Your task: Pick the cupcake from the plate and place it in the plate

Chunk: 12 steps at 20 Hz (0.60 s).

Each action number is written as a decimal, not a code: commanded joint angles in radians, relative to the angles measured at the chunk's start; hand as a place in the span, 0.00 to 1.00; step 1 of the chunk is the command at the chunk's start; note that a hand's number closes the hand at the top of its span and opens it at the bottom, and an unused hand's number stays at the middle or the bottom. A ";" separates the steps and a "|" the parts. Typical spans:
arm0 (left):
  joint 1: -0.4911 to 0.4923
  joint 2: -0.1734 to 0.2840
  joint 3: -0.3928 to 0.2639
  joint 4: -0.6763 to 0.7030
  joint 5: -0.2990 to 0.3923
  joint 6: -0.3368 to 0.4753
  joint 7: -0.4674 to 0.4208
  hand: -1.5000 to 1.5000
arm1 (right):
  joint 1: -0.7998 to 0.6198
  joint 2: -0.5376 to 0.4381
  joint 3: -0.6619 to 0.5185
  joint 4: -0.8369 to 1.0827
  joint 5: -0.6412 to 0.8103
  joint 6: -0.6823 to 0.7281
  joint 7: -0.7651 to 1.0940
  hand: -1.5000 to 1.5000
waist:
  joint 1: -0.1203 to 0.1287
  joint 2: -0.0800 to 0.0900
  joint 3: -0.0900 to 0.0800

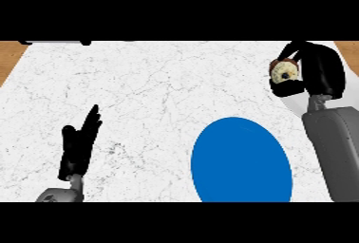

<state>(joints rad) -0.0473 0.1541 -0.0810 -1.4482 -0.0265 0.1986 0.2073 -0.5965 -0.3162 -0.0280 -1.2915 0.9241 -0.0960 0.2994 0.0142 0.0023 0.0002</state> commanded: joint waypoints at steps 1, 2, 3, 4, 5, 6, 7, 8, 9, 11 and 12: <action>0.038 0.010 0.003 -0.040 0.004 -0.015 0.008 0.50 | -0.050 -0.063 -0.099 0.045 -0.012 -0.050 -0.014 1.00 | -0.005 -0.002 0.000; 0.017 -0.008 0.002 -0.003 -0.010 0.000 -0.003 0.50 | -0.077 -0.045 -0.088 0.058 0.016 -0.035 0.044 1.00 | -0.007 -0.001 0.000; -0.007 0.022 0.015 -0.069 0.002 -0.016 0.064 0.50 | -0.056 -0.036 -0.091 0.063 0.031 -0.070 0.054 1.00 | -0.007 -0.002 0.000; 0.051 -0.015 -0.027 -0.114 -0.029 0.018 0.070 0.50 | -0.075 -0.052 -0.118 0.097 0.014 -0.076 0.030 1.00 | -0.004 -0.002 0.000; 0.046 0.004 0.008 -0.027 -0.001 -0.021 -0.003 0.50 | -0.054 -0.082 -0.162 0.126 -0.035 -0.069 -0.012 1.00 | -0.007 -0.001 0.000; -0.003 -0.025 0.000 -0.013 -0.021 0.009 0.019 0.50 | -0.127 -0.071 -0.153 0.174 -0.006 -0.065 0.033 1.00 | -0.006 0.000 0.000; 0.079 0.007 0.001 -0.096 -0.008 -0.018 0.029 0.50 | -0.154 -0.090 -0.162 0.219 0.003 -0.067 0.031 1.00 | 0.001 -0.001 0.000; -0.017 -0.014 -0.004 -0.064 -0.038 0.023 0.089 0.50 | -0.131 -0.125 -0.209 0.245 -0.057 -0.062 -0.041 1.00 | -0.005 0.000 0.000; -0.019 -0.018 0.023 0.054 -0.007 -0.023 -0.029 0.50 | -0.170 -0.088 -0.185 0.323 -0.016 -0.119 -0.033 1.00 | -0.003 0.002 0.000; 0.052 0.003 0.022 -0.047 0.000 -0.038 -0.016 0.50 | -0.190 -0.099 -0.189 0.397 0.014 -0.151 -0.028 1.00 | 0.004 0.001 0.000; -0.012 -0.002 0.047 0.044 -0.005 -0.024 -0.034 0.50 | -0.212 -0.155 -0.233 0.454 -0.031 -0.119 -0.085 1.00 | 0.002 0.004 0.000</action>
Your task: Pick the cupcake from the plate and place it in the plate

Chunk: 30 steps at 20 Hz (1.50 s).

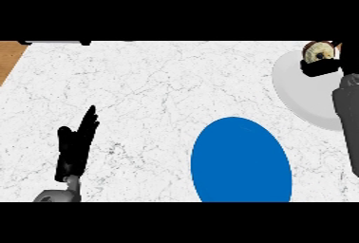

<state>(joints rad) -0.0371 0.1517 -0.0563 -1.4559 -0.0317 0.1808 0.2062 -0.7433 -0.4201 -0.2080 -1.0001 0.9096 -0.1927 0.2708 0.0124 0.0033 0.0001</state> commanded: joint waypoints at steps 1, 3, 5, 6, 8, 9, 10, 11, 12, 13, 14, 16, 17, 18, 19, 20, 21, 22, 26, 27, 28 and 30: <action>-0.026 0.009 -0.002 -0.004 -0.006 -0.018 0.016 0.50 | -0.038 -0.066 -0.075 0.245 -0.022 -0.081 -0.134 1.00 | 0.012 0.006 0.001; -0.016 0.003 0.010 -0.018 -0.007 -0.004 0.029 0.50 | -0.036 -0.081 -0.078 0.283 -0.024 -0.084 -0.160 1.00 | 0.006 0.003 0.001; 0.016 -0.017 -0.019 -0.062 -0.026 0.007 0.039 0.50 | -0.073 -0.079 -0.084 0.373 -0.013 -0.116 -0.170 1.00 | 0.011 0.003 0.001; 0.007 -0.025 -0.026 -0.068 -0.029 0.011 0.064 0.50 | -0.090 -0.105 -0.089 0.410 -0.014 -0.104 -0.193 1.00 | 0.010 0.003 0.001; -0.027 -0.031 -0.020 -0.018 -0.028 0.002 0.038 0.50 | -0.104 -0.106 -0.088 0.486 -0.006 -0.103 -0.204 1.00 | 0.011 0.005 0.001; -0.026 -0.008 0.013 0.002 -0.007 -0.016 0.012 0.50 | -0.081 -0.150 -0.114 0.507 -0.038 -0.068 -0.264 1.00 | 0.010 0.006 0.001; -0.016 -0.021 -0.019 -0.020 -0.024 -0.010 0.027 0.50 | -0.160 -0.183 -0.107 0.576 -0.015 -0.002 -0.218 1.00 | 0.031 0.013 0.002; 0.002 -0.022 -0.024 -0.013 -0.040 -0.003 -0.011 0.50 | -0.155 -0.161 -0.101 0.606 -0.011 -0.008 -0.218 1.00 | 0.033 0.014 0.002; -0.066 -0.021 -0.013 0.011 -0.023 -0.017 0.039 0.50 | -0.128 -0.161 -0.122 0.625 -0.041 0.006 -0.268 1.00 | 0.024 0.015 0.002; -0.004 0.024 0.037 -0.022 0.032 -0.061 0.022 0.50 | -0.126 -0.170 -0.124 0.635 -0.050 0.036 -0.294 1.00 | 0.027 0.010 0.002; -0.023 -0.018 0.002 0.009 -0.012 -0.021 0.012 0.50 | -0.146 -0.167 -0.123 0.670 -0.041 0.023 -0.286 1.00 | 0.022 0.010 0.002; -0.066 -0.013 0.000 -0.059 -0.007 -0.016 0.072 0.50 | -0.126 -0.195 -0.141 0.704 -0.073 0.135 -0.332 1.00 | 0.025 0.012 0.003; 0.000 -0.053 -0.043 -0.029 -0.035 -0.004 -0.009 0.50 | -0.144 -0.200 -0.101 0.735 -0.026 0.172 -0.277 1.00 | 0.034 0.014 0.002; -0.034 -0.020 -0.006 -0.018 -0.025 -0.010 0.024 0.50 | -0.162 -0.202 -0.113 0.760 -0.032 0.162 -0.273 1.00 | 0.034 0.015 0.002; -0.022 -0.023 -0.012 -0.026 -0.018 -0.021 0.028 0.50 | -0.141 -0.217 -0.115 0.778 -0.035 0.184 -0.312 0.00 | 0.035 0.016 0.003; -0.041 -0.035 -0.002 0.031 -0.017 -0.016 -0.016 0.50 | -0.168 -0.200 -0.121 0.793 -0.041 0.194 -0.300 0.00 | 0.035 0.018 0.002; -0.055 -0.038 -0.024 0.018 -0.042 -0.009 0.019 0.50 | -0.183 -0.229 -0.113 0.799 -0.033 0.224 -0.327 0.00 | 0.032 0.016 0.003; -0.011 0.017 0.024 -0.028 0.011 -0.060 0.007 0.50 | -0.147 -0.248 -0.128 0.800 -0.053 0.241 -0.411 0.00 | 0.039 0.016 0.003; -0.046 -0.010 0.012 0.006 0.000 -0.046 0.035 0.50 | -0.133 -0.246 -0.182 0.775 -0.119 0.235 -0.571 0.00 | 0.022 0.012 0.003; -0.014 -0.031 -0.021 -0.057 -0.030 -0.009 0.070 0.50 | -0.089 -0.212 -0.212 0.763 -0.151 0.183 -0.638 0.00 | 0.022 0.009 0.005; -0.005 -0.018 -0.007 -0.061 -0.021 -0.016 0.064 0.50 | -0.146 -0.240 -0.249 0.747 -0.193 0.234 -0.643 0.00 | 0.023 0.006 0.004; -0.032 -0.027 0.003 -0.010 -0.007 -0.026 0.043 0.50 | -0.154 -0.200 -0.343 0.742 -0.292 0.214 -0.680 0.00 | 0.012 0.009 0.005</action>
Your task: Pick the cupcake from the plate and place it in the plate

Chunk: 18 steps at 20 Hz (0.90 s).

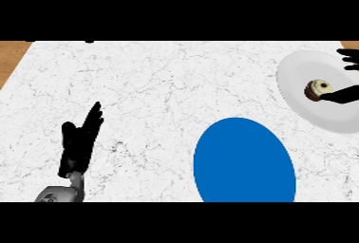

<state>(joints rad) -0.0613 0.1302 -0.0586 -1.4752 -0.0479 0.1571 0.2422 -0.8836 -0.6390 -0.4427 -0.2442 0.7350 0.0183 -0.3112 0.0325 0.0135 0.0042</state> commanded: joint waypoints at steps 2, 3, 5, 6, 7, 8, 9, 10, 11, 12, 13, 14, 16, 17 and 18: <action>0.048 0.012 0.008 -0.010 -0.001 -0.002 -0.028 0.50 | 0.003 0.010 -0.203 -0.011 -0.217 0.025 -0.142 0.00 | -0.013 -0.007 0.001; -0.011 -0.003 0.008 0.017 -0.013 0.017 -0.001 0.50 | -0.021 -0.027 -0.221 0.000 -0.236 0.077 -0.136 0.00 | -0.014 0.001 0.001; -0.012 0.001 0.010 -0.002 -0.011 0.015 0.015 0.50 | 0.015 -0.032 -0.251 0.014 -0.269 0.083 -0.164 0.00 | -0.008 -0.001 0.000; 0.022 -0.010 0.005 0.000 -0.005 0.012 -0.025 0.50 | 0.033 -0.052 -0.274 0.023 -0.297 0.132 -0.186 0.00 | -0.009 -0.002 -0.001; -0.001 -0.002 0.019 0.018 -0.006 0.013 -0.015 0.50 | 0.020 -0.069 -0.277 0.029 -0.307 0.177 -0.163 0.00 | -0.012 -0.003 -0.002; 0.001 0.000 0.020 0.030 -0.006 0.008 -0.027 0.50 | 0.064 -0.097 -0.288 0.040 -0.320 0.229 -0.208 0.00 | -0.013 -0.001 -0.001; -0.031 -0.022 0.004 0.047 -0.010 0.008 -0.029 0.50 | 0.039 -0.101 -0.285 0.034 -0.325 0.229 -0.174 0.00 | -0.014 -0.003 -0.002; 0.021 0.013 0.006 -0.037 0.002 -0.019 0.014 0.50 | 0.072 -0.071 -0.277 0.039 -0.322 0.205 -0.214 0.00 | -0.002 -0.003 -0.001; 0.077 -0.007 -0.026 -0.082 -0.023 0.004 0.019 0.50 | 0.100 -0.099 -0.284 0.043 -0.335 0.261 -0.225 0.00 | -0.004 -0.006 -0.001; 0.002 0.010 0.025 -0.009 -0.003 -0.001 0.007 0.50 | 0.113 -0.102 -0.278 0.046 -0.334 0.279 -0.251 0.00 | -0.006 -0.002 -0.001; 0.023 -0.002 -0.001 -0.037 -0.005 -0.011 0.004 0.50 | 0.098 -0.081 -0.287 0.049 -0.338 0.229 -0.264 0.00 | 0.007 0.003 0.000; 0.006 0.014 0.012 -0.013 -0.008 -0.017 0.004 0.50 | 0.129 -0.072 -0.289 0.047 -0.346 0.247 -0.306 0.00 | 0.001 0.002 0.000; 0.021 -0.046 -0.027 0.021 -0.051 0.035 -0.034 0.50 | 0.112 -0.083 -0.276 0.040 -0.342 0.255 -0.302 0.00 | 0.002 0.003 0.000; -0.021 -0.028 -0.004 0.012 -0.042 0.031 0.010 0.50 | 0.124 -0.096 -0.271 0.046 -0.344 0.293 -0.307 0.00 | -0.001 0.001 0.000; 0.043 -0.015 0.009 -0.010 -0.009 -0.003 -0.029 0.50 | 0.154 -0.060 -0.259 0.035 -0.341 0.273 -0.346 0.00 | -0.002 -0.002 -0.001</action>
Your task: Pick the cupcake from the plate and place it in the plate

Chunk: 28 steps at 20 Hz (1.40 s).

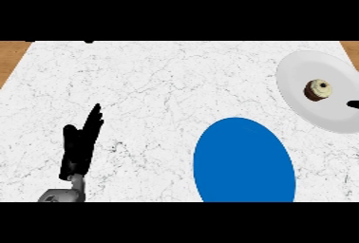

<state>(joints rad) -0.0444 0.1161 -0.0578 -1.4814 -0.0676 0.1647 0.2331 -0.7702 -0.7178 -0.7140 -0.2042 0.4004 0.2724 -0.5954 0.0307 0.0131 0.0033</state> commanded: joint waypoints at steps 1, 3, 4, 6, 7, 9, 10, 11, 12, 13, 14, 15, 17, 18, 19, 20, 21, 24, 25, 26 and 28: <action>0.025 -0.020 -0.028 -0.013 -0.033 0.018 -0.012 0.50 | 0.002 0.041 0.018 -0.009 -0.004 -0.030 -0.036 0.00 | 0.004 -0.001 0.000; 0.029 0.038 0.028 -0.037 0.023 -0.043 0.005 0.50 | 0.051 0.022 0.015 -0.016 -0.018 -0.001 -0.082 0.00 | -0.002 -0.004 -0.001; -0.047 -0.011 0.013 0.066 -0.010 -0.001 -0.023 0.50 | -0.019 0.056 0.028 -0.013 -0.009 -0.036 -0.034 0.00 | -0.002 0.000 -0.001; -0.009 -0.013 0.003 0.010 -0.029 0.018 0.005 0.50 | -0.012 0.044 0.031 -0.016 -0.020 -0.051 -0.009 0.00 | -0.003 -0.004 -0.001; 0.005 -0.028 -0.008 0.023 -0.019 0.007 -0.025 0.50 | 0.027 0.041 0.032 -0.009 -0.013 -0.063 -0.058 0.00 | 0.001 -0.001 0.000; 0.033 -0.008 -0.006 -0.056 -0.001 -0.016 0.016 0.50 | 0.050 0.015 0.037 0.007 -0.005 -0.075 -0.041 0.00 | 0.006 -0.001 0.000; -0.016 0.019 0.030 0.026 0.019 -0.047 -0.009 0.50 | 0.015 0.055 0.045 0.011 0.001 -0.127 -0.010 0.00 | 0.005 0.001 0.000; 0.014 -0.006 0.019 0.036 0.007 -0.027 -0.047 0.50 | 0.027 0.057 0.060 0.001 0.007 -0.129 -0.012 0.00 | 0.000 -0.002 -0.001; -0.028 0.016 0.041 0.052 0.008 -0.031 -0.035 0.50 | 0.038 0.032 0.051 0.014 0.007 -0.136 -0.020 0.00 | 0.005 0.003 0.000; 0.001 -0.017 0.015 0.026 -0.014 0.001 -0.036 0.50 | 0.024 0.094 0.077 -0.003 0.018 -0.183 -0.012 0.00 | 0.000 -0.002 -0.001; -0.062 0.026 0.046 0.043 0.009 -0.036 -0.002 0.50 | -0.001 0.023 0.054 0.018 0.010 -0.159 0.016 0.00 | 0.014 0.007 0.001; 0.028 0.022 0.019 -0.056 0.011 -0.043 0.032 0.50 | 0.012 0.067 0.067 0.013 0.014 -0.192 0.008 0.00 | 0.012 0.000 0.000; -0.007 0.046 0.050 -0.039 0.036 -0.068 0.048 0.50 | 0.033 0.005 0.060 0.022 0.006 -0.126 -0.007 0.00 | 0.010 0.002 0.001; 0.022 -0.010 0.005 0.005 -0.022 -0.011 -0.039 0.50 | 0.037 -0.005 0.049 0.030 -0.002 -0.130 -0.014 0.00 | 0.014 0.006 0.001; -0.006 -0.021 0.008 0.059 -0.014 -0.020 -0.051 0.50 | 0.035 0.019 0.053 0.020 -0.001 -0.169 -0.027 0.00 | 0.008 0.005 0.001; -0.055 0.016 0.040 0.012 0.007 -0.034 0.026 0.50 | 0.026 0.037 0.065 0.027 0.012 -0.201 -0.007 0.00 | 0.013 0.006 0.001; 0.006 -0.005 0.020 0.021 0.003 -0.036 -0.034 0.50 | 0.050 0.000 0.061 0.025 0.005 -0.167 -0.025 0.00 | 0.010 0.004 0.001; 0.023 -0.005 0.002 -0.021 -0.014 -0.033 -0.007 0.50 | 0.049 0.014 0.067 0.034 0.010 -0.211 -0.003 0.00 | 0.014 0.003 0.001; -0.049 0.000 0.014 -0.031 -0.017 -0.017 0.073 0.50 | 0.087 0.029 0.071 0.042 0.014 -0.203 -0.045 0.00 | 0.011 0.005 0.002; -0.038 0.013 0.036 -0.006 -0.003 -0.033 0.026 0.50 | 0.081 -0.034 0.062 0.038 0.000 -0.146 -0.019 0.00 | 0.004 0.002 0.001; -0.033 -0.014 0.020 0.022 -0.008 -0.025 0.014 0.50 | 0.076 -0.006 0.067 0.041 0.004 -0.180 -0.025 0.00 | 0.009 0.005 0.001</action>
<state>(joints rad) -0.0692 0.1121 -0.0407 -1.4825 -0.0771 0.1391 0.2527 -0.7044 -0.7189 -0.6505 -0.1688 0.4060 0.0962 -0.6165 0.0400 0.0172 0.0047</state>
